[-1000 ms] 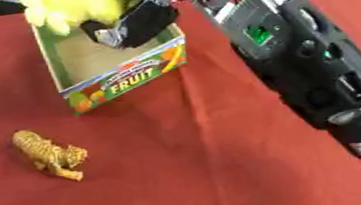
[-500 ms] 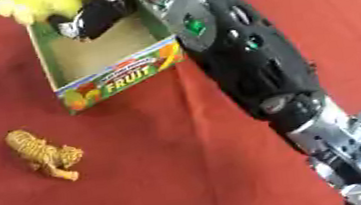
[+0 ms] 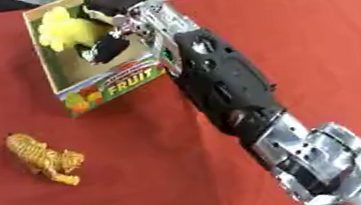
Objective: Pick up objects on the table and place them in the box.
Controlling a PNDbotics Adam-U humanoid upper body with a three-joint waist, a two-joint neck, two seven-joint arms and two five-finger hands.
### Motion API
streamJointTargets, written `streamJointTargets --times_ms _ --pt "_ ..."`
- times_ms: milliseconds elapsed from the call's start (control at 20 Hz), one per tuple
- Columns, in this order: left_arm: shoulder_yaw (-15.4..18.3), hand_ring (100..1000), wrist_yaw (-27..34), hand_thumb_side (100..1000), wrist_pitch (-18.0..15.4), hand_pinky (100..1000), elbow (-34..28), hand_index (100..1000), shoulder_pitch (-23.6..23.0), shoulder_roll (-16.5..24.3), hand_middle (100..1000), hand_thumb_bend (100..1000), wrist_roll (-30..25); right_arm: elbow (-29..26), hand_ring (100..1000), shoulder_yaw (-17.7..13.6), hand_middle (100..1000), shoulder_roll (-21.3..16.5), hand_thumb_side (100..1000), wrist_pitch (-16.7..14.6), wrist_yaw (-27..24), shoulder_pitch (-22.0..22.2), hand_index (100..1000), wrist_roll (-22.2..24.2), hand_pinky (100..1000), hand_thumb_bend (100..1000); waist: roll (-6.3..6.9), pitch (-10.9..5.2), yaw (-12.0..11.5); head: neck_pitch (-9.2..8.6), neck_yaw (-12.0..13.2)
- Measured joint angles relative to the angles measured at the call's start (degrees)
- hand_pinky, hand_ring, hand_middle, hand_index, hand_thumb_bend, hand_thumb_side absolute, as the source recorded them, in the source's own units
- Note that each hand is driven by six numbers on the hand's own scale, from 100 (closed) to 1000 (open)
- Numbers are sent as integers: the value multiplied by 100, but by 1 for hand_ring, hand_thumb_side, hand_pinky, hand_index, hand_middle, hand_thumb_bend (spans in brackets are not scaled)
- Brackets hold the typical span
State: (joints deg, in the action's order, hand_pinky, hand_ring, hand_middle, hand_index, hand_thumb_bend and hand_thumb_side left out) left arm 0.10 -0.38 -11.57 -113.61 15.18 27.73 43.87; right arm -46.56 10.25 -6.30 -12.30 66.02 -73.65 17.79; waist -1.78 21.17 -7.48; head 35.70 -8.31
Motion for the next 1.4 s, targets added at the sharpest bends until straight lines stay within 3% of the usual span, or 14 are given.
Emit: streamJointTargets --times_ms 100,150,350,400,450,650,900,1050,1400 --pt "-1 501 2 974 0 450 0 710 0 0 565 100 0 100 685 -37 443 3 474 11 192 -4 580 -13 730 100 -4 1 -1 0 -7" --pt "-1 501 3 974 1 450 0 710 0 0 565 100 -1 144 717 -47 477 4 574 16 286 -5 647 -17 741 100 -4 2 -1 0 -9" --pt "-22 501 4 973 4 450 0 710 1 -1 566 100 -5 245 790 -89 612 46 732 16 523 -25 811 -21 772 100 -4 6 -8 0 -28" --pt "-30 501 5 973 6 450 0 710 1 -2 566 100 -7 246 794 -99 622 69 749 13 560 -34 820 -24 774 100 -4 7 -15 0 -34" --pt "-31 501 5 973 8 450 0 710 1 -3 566 100 -9 247 822 -108 681 85 825 13 594 -53 853 -27 783 100 -4 7 -26 0 -36" --pt "-32 501 8 972 14 450 0 710 3 -3 566 100 -16 319 853 -182 746 167 922 122 765 -186 871 -15 795 100 -10 7 -40 1 -45" --pt "-36 501 16 972 14 450 0 710 12 -3 564 100 -36 547 883 -423 794 291 950 370 1142 -364 904 130 808 100 -53 7 -103 1 -93" --pt "-49 502 32 972 15 450 0 710 23 -3 565 100 -50 664 901 -559 819 355 944 454 1354 -407 927 230 816 185 -62 7 -116 1 -115" --pt "-65 502 38 973 13 450 0 710 47 -3 566 100 -59 767 930 -716 852 413 925 529 1662 -449 953 329 834 292 -81 7 -143 1 -143"
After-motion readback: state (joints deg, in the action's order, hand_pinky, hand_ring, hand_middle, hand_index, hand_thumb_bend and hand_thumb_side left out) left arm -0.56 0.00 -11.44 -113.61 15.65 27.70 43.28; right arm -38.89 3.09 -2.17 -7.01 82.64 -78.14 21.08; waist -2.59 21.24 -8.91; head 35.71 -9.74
